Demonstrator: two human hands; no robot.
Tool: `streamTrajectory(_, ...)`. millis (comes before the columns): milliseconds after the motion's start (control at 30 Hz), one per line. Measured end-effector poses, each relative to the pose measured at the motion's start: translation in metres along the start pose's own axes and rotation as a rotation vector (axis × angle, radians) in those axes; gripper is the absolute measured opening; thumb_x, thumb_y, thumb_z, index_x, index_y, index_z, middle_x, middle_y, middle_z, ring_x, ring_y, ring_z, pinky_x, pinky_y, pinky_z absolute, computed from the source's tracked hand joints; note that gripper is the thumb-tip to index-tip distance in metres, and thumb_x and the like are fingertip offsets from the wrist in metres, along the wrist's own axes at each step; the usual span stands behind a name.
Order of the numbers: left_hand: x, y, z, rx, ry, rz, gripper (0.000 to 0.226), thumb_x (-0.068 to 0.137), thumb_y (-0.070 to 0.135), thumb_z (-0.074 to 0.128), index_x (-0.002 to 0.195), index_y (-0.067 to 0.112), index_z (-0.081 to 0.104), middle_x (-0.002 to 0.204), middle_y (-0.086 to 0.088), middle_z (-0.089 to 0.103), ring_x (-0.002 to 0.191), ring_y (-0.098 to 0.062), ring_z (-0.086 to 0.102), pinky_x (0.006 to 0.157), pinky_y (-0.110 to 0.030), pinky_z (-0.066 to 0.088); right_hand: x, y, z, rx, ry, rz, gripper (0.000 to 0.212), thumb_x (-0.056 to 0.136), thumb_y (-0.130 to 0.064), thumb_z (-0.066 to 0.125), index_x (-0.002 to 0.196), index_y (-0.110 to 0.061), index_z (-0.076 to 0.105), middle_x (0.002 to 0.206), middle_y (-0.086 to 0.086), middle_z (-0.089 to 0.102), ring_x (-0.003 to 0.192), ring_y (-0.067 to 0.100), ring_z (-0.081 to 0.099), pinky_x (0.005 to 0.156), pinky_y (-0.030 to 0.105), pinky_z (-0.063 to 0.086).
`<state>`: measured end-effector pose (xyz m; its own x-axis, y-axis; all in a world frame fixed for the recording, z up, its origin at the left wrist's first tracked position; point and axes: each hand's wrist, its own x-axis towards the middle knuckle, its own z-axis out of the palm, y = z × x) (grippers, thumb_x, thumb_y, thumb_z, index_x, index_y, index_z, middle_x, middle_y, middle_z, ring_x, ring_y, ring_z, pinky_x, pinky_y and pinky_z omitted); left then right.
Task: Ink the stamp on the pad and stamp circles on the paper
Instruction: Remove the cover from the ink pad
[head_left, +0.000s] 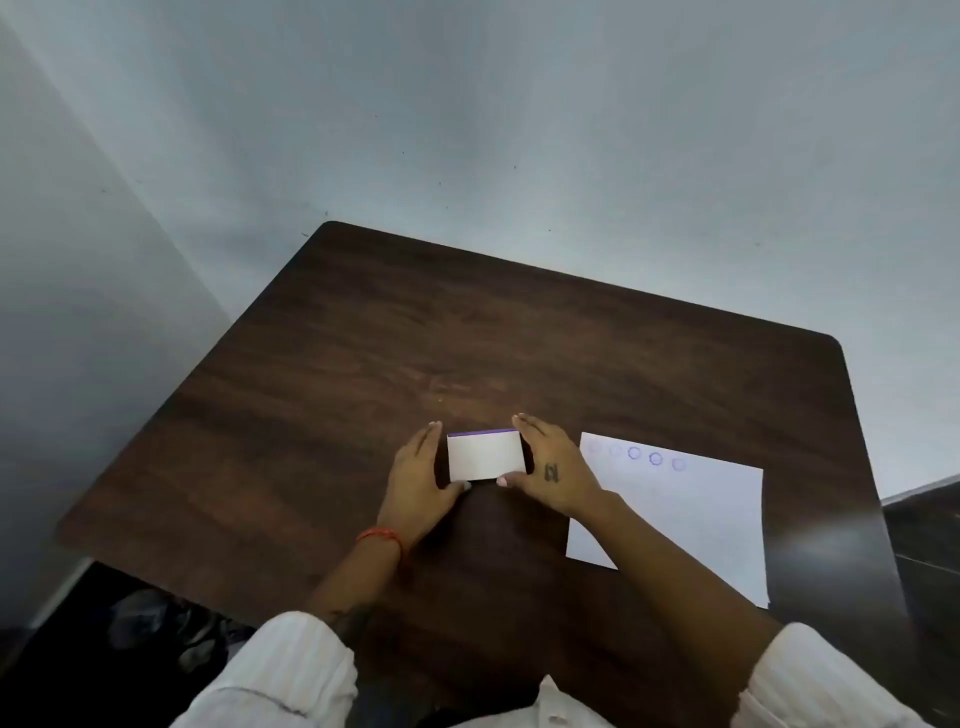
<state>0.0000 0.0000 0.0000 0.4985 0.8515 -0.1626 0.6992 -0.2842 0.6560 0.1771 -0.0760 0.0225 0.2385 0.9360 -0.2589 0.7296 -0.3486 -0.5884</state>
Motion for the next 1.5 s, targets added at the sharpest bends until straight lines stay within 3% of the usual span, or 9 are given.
streamTrajectory(433,0.01,0.008,-0.001,0.069,-0.079,0.019,0.076,0.071,0.017,0.076,0.136,0.011,0.039,0.147,-0.006,0.039,0.129,-0.026,0.039,0.106,-0.04,0.039,0.01,-0.002,-0.001,-0.097,-0.043,0.038,0.077,0.075,-0.02,0.073,0.139,-0.009,0.032,0.144,0.01,0.038,0.132,0.026,0.035,0.11,0.033,0.031)
streamTrajectory(600,0.009,0.01,-0.001,0.061,-0.051,0.018,0.074,0.07,0.014,0.076,0.135,0.012,0.041,0.147,-0.007,0.039,0.123,-0.026,0.046,0.105,-0.039,0.041,0.011,0.001,0.001,-0.101,-0.031,0.02,0.074,0.076,-0.021,0.072,0.138,-0.009,0.034,0.148,0.009,0.037,0.136,0.025,0.031,0.112,0.033,0.025)
streamTrajectory(1033,0.009,0.015,-0.01,0.032,0.006,0.055,0.07,0.07,0.016,0.077,0.133,0.014,0.045,0.144,-0.007,0.044,0.133,-0.025,0.036,0.112,-0.039,0.032,0.013,0.0,-0.007,-0.064,0.047,-0.058,0.069,0.072,-0.022,0.074,0.133,-0.013,0.043,0.143,0.009,0.045,0.132,0.025,0.04,0.11,0.035,0.031)
streamTrajectory(1167,0.015,0.015,-0.028,0.014,0.066,0.071,0.07,0.068,0.015,0.078,0.131,0.014,0.047,0.141,-0.008,0.047,0.132,-0.024,0.037,0.112,-0.035,0.03,0.024,-0.012,-0.016,-0.076,0.076,-0.14,0.068,0.07,-0.021,0.075,0.13,-0.011,0.047,0.141,0.012,0.048,0.129,0.026,0.043,0.109,0.035,0.031)
streamTrajectory(1333,0.015,0.003,-0.058,-0.001,0.155,0.061,0.069,0.066,0.013,0.08,0.128,0.012,0.05,0.138,-0.01,0.05,0.13,-0.026,0.04,0.108,-0.044,0.037,0.04,-0.041,-0.014,-0.082,0.09,-0.229,0.066,0.07,-0.023,0.075,0.129,-0.014,0.048,0.141,0.01,0.048,0.129,0.026,0.042,0.109,0.036,0.031)
streamTrajectory(1500,0.002,-0.025,-0.07,0.006,0.19,-0.023,0.069,0.065,0.016,0.081,0.128,0.014,0.051,0.137,-0.009,0.051,0.129,-0.024,0.041,0.109,-0.044,0.036,0.046,-0.062,0.008,-0.109,0.048,-0.278,0.066,0.071,-0.025,0.074,0.13,-0.017,0.047,0.142,0.008,0.046,0.13,0.025,0.038,0.107,0.038,0.031)
